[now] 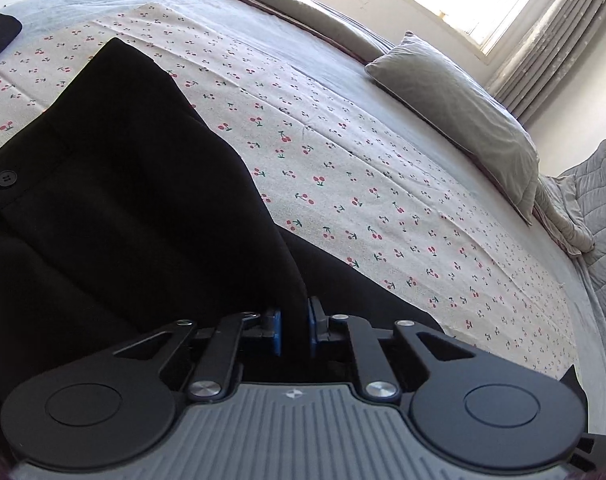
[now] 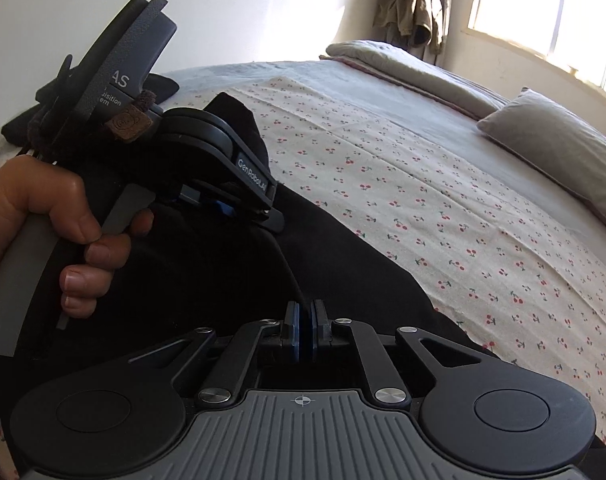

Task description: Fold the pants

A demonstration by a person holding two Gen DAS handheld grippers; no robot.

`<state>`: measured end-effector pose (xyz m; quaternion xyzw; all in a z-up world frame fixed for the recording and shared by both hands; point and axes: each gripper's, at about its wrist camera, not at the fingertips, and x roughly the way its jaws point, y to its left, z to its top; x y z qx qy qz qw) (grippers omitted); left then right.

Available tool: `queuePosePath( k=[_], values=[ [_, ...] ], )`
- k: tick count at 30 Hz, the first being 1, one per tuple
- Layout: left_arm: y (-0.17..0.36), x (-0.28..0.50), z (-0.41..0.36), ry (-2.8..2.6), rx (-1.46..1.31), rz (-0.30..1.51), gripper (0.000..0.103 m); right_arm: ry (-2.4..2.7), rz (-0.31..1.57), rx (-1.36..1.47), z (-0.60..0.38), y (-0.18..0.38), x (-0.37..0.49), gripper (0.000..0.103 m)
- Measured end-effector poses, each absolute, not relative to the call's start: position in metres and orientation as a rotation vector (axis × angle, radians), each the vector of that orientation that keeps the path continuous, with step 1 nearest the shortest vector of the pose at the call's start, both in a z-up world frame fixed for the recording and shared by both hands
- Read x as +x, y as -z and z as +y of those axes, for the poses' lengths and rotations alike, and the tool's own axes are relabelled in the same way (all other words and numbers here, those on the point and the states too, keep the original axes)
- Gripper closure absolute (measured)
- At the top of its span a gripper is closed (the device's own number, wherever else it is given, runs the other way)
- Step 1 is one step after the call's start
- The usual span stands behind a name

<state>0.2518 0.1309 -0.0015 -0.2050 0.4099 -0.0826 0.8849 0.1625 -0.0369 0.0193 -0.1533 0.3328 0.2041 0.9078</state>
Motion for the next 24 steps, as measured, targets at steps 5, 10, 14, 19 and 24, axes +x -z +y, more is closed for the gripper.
queuePosePath(
  k=[5, 10, 14, 19, 24],
  values=[
    [-0.006, 0.244, 0.136, 0.162, -0.419, 0.82, 0.092, -0.283, 0.726, -0.149, -0.103, -0.043, 0.155, 0.057],
    [-0.003, 0.241, 0.141, 0.152, -0.433, 0.832, 0.092, -0.01, 0.809, -0.002, -0.204, -0.053, 0.169, 0.054],
    [-0.004, 0.239, 0.139, 0.144, -0.406, 0.827, 0.092, 0.245, 0.852, 0.072, -0.284, -0.047, 0.183, 0.054],
    [-0.004, 0.237, 0.134, 0.13, -0.368, 0.816, 0.092, 0.455, 0.897, 0.212, -0.361, -0.024, 0.188, 0.054],
    [-0.002, 0.239, 0.131, 0.118, -0.343, 0.813, 0.092, 0.557, 0.919, 0.315, -0.398, 0.001, 0.204, 0.054]
  ],
)
